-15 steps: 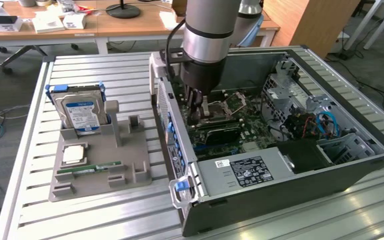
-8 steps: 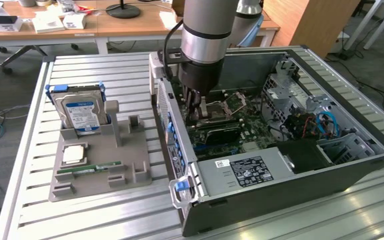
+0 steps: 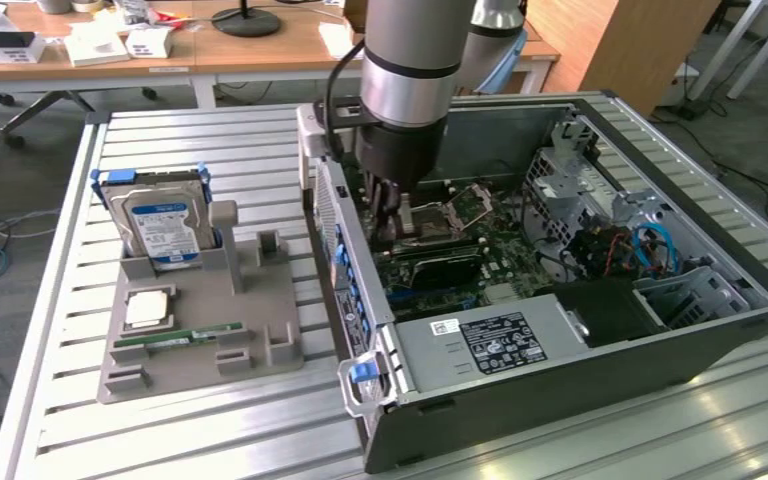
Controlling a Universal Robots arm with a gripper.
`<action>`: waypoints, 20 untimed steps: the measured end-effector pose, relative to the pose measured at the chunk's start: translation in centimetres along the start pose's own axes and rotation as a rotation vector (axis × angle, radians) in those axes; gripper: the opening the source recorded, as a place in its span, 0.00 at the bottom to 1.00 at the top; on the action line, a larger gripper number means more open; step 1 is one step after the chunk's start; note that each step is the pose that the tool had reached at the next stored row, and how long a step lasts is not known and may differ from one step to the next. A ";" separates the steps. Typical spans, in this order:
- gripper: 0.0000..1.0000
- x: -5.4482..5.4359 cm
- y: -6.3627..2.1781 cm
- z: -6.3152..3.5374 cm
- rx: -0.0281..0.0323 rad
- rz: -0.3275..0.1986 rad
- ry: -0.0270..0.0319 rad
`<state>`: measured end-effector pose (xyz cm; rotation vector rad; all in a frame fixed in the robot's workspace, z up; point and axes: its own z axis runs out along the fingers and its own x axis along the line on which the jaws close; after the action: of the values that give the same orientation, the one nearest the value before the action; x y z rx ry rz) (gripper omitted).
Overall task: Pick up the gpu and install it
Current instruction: 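Press down on the gpu until it lock into place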
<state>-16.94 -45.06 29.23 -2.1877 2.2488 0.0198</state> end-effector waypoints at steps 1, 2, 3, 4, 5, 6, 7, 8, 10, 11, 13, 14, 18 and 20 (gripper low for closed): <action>0.11 0.0 0.03 0.00 0.0001 0.000 -0.0001; 0.11 0.0 0.07 0.00 0.0000 0.000 0.0000; 0.11 0.0 0.10 0.00 0.0000 0.000 0.0000; 0.11 0.0 0.14 0.00 0.0000 0.000 0.0000; 0.11 0.0 0.19 0.00 0.0000 0.000 0.0000; 0.11 0.0 0.24 0.00 0.0000 0.000 0.0000; 0.11 0.0 0.30 0.00 0.0000 0.000 0.0000; 0.11 0.0 0.37 0.00 0.0000 0.000 0.0000; 0.11 0.0 0.49 0.00 0.0000 0.000 0.0000; 0.11 0.0 0.55 0.01 0.0001 0.000 0.0000; 0.11 0.0 0.63 0.01 0.0001 0.000 -0.0001; 0.11 0.0 0.66 0.01 0.0000 0.000 -0.0001; 0.11 0.0 0.75 0.01 0.0001 0.000 -0.0001; 0.11 0.0 0.76 0.01 0.0000 0.000 0.0000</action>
<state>-17.70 -45.06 29.23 -2.1878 2.2486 0.0197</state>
